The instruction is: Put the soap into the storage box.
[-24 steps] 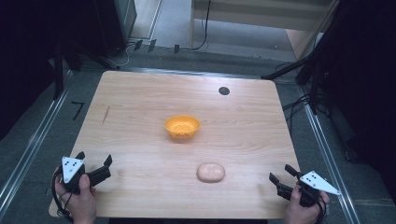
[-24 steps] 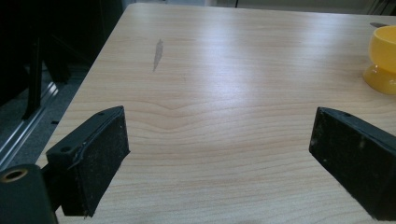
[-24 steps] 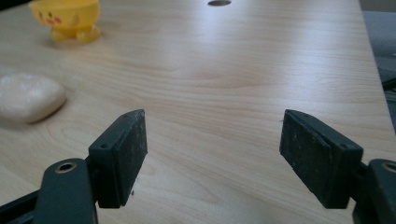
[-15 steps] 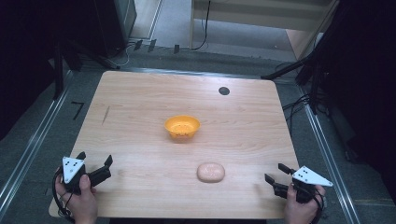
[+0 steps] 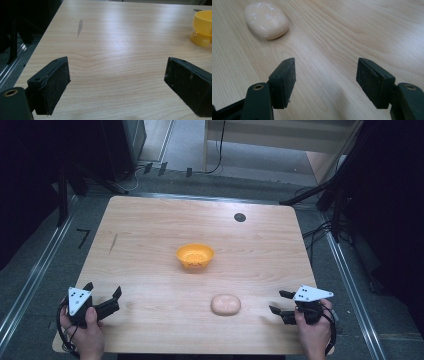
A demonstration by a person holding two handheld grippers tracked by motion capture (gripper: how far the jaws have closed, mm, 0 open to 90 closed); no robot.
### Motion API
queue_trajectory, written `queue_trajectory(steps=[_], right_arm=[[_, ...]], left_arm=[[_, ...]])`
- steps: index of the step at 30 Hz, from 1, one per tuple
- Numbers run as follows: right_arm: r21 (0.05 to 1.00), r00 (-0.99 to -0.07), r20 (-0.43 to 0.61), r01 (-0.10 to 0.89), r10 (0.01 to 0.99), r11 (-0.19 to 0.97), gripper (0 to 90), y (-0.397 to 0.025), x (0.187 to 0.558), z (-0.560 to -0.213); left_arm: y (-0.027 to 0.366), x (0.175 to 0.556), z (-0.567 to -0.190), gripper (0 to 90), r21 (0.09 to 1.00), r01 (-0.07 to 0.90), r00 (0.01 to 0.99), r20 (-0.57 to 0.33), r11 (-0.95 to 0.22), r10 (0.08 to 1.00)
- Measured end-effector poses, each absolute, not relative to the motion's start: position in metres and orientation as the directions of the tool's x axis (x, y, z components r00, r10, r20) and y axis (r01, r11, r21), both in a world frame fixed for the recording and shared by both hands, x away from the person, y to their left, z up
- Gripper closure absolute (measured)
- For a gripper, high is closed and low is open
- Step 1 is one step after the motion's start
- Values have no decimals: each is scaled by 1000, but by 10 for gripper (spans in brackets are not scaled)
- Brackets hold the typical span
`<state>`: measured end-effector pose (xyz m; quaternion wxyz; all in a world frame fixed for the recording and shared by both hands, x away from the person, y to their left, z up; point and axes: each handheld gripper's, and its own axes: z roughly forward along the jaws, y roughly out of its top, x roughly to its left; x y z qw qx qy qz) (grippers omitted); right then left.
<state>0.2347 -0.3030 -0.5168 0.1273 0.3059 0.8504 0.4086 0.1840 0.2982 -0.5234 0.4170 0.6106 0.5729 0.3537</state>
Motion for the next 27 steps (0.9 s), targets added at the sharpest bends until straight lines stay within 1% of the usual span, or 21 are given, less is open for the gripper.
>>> queue_trajectory(steps=[3, 4, 7, 11, 12, 13, 17, 20, 24, 27], right_arm=[[760, -811, 18, 391, 584, 519, 331, -297, 239, -512], [745, -832, 4, 373, 555, 553, 331, -292, 242, -508], [738, -850, 6, 359, 527, 571, 332, -287, 246, -505], [708, -886, -7, 324, 464, 628, 332, -275, 252, -499], [708, -886, -7, 324, 464, 628, 332, -275, 252, -499], [699, -897, -9, 310, 442, 645, 333, -270, 254, -498], [678, -914, -20, 285, 404, 677, 333, -260, 257, -498], [659, -919, -25, 281, 393, 698, 333, -255, 258, -499], [637, -939, -30, 246, 343, 730, 334, -242, 261, -496], [630, -944, -36, 234, 329, 740, 337, -237, 262, -495]], left_arm=[[298, 184, -523, 66, 913, 409, 96, -42, -1, 994], [298, 184, -523, 66, 913, 408, 98, -42, -2, 994], [298, 185, -524, 66, 913, 408, 99, -41, -3, 994], [298, 185, -524, 66, 913, 408, 102, -42, -3, 994], [298, 185, -524, 66, 913, 408, 103, -42, -3, 994], [297, 185, -523, 66, 912, 410, 103, -41, -5, 994], [297, 185, -524, 66, 913, 408, 107, -39, -8, 994], [297, 185, -524, 66, 913, 408, 107, -37, -10, 994], [297, 185, -524, 66, 914, 406, 113, -39, -10, 993], [298, 185, -524, 66, 914, 406, 117, -44, -7, 992]])
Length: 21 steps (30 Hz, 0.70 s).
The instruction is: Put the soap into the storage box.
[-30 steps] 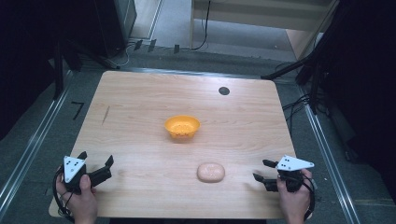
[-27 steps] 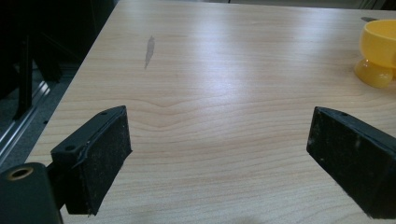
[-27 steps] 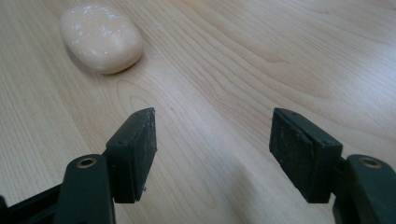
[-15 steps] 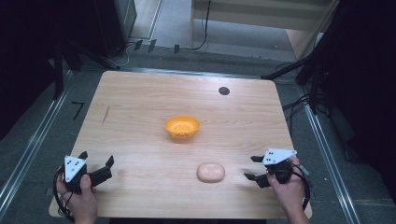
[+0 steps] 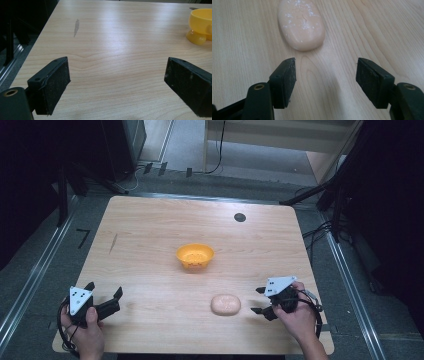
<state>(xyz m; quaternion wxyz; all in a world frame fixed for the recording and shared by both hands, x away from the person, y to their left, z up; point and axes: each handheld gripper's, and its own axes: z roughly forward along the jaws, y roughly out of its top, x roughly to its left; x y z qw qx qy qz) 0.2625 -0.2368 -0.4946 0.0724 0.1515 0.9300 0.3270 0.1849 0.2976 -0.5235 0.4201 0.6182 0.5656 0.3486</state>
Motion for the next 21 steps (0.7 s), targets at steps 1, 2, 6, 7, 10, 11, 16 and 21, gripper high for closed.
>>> queue_trajectory(steps=[1, 2, 6, 7, 10, 11, 16, 21], right_arm=[[620, -949, -40, 222, 312, 753, 336, -232, 264, -493], [614, -950, -44, 218, 309, 758, 337, -229, 265, -493], [605, -959, -50, 194, 280, 772, 334, -221, 268, -492], [604, -961, -44, 192, 272, 774, 332, -218, 268, -492], [599, -969, -38, 172, 242, 782, 329, -207, 270, -491], [599, -969, -38, 172, 242, 782, 329, -207, 270, -491], [578, -977, -31, 153, 209, 802, 323, -193, 273, -494], [569, -982, -22, 140, 185, 810, 318, -186, 275, -496]], left_arm=[[298, 185, -524, 66, 914, 406, 117, -44, -7, 992], [297, 185, -523, 66, 913, 408, 116, -43, -8, 992], [297, 185, -524, 66, 913, 408, 119, -39, -13, 992], [297, 186, -524, 66, 913, 409, 117, -38, -13, 992], [296, 186, -523, 69, 910, 413, 117, -29, -23, 993], [296, 186, -524, 69, 911, 411, 121, -27, -25, 992], [295, 186, -524, 70, 911, 411, 123, -22, -30, 992], [295, 186, -524, 70, 911, 412, 122, -23, -29, 992]])
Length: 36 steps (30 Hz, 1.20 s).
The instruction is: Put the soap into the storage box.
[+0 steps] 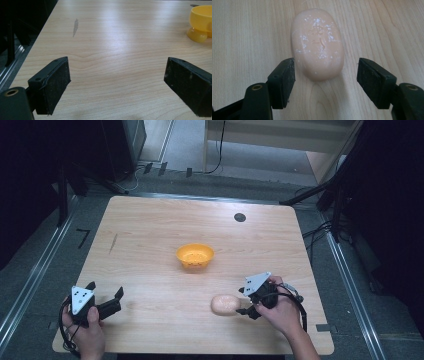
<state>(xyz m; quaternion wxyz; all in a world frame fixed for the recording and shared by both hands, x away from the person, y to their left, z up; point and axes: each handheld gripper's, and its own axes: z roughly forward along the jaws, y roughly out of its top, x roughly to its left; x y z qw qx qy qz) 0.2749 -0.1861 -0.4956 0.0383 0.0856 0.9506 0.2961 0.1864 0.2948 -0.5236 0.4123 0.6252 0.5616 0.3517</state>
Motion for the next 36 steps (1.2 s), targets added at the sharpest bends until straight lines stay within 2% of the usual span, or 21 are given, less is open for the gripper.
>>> queue_trajectory(steps=[9, 36], right_arm=[[565, -988, -1, 127, 155, 815, 272, -174, 278, -500], [517, -995, 5, 89, 101, 851, 303, -142, 284, -513]], left_arm=[[294, 186, -524, 70, 911, 410, 127, -21, -33, 992], [295, 186, -524, 76, 912, 408, 134, -21, -36, 991]])
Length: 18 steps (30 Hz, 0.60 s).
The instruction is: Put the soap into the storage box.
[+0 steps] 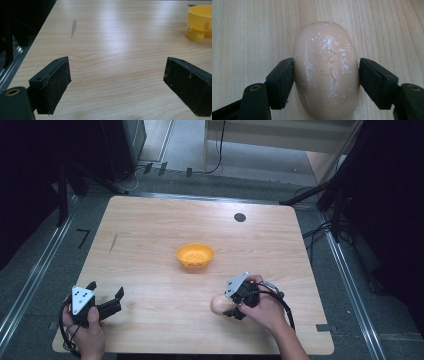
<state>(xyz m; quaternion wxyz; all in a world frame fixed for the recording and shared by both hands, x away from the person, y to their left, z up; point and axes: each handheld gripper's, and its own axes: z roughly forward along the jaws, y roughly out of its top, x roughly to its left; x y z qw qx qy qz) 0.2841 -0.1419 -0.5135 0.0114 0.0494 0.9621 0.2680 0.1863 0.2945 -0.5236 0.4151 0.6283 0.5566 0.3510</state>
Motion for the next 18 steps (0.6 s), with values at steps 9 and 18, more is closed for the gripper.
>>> queue_trajectory(steps=[9, 18], right_arm=[[502, -995, 22, 95, 97, 859, 308, -141, 286, -517], [485, -997, 9, 76, 82, 871, 318, -139, 285, -518]], left_arm=[[295, 186, -524, 76, 913, 405, 138, -23, -35, 990], [294, 186, -524, 76, 914, 403, 138, -19, -38, 990]])
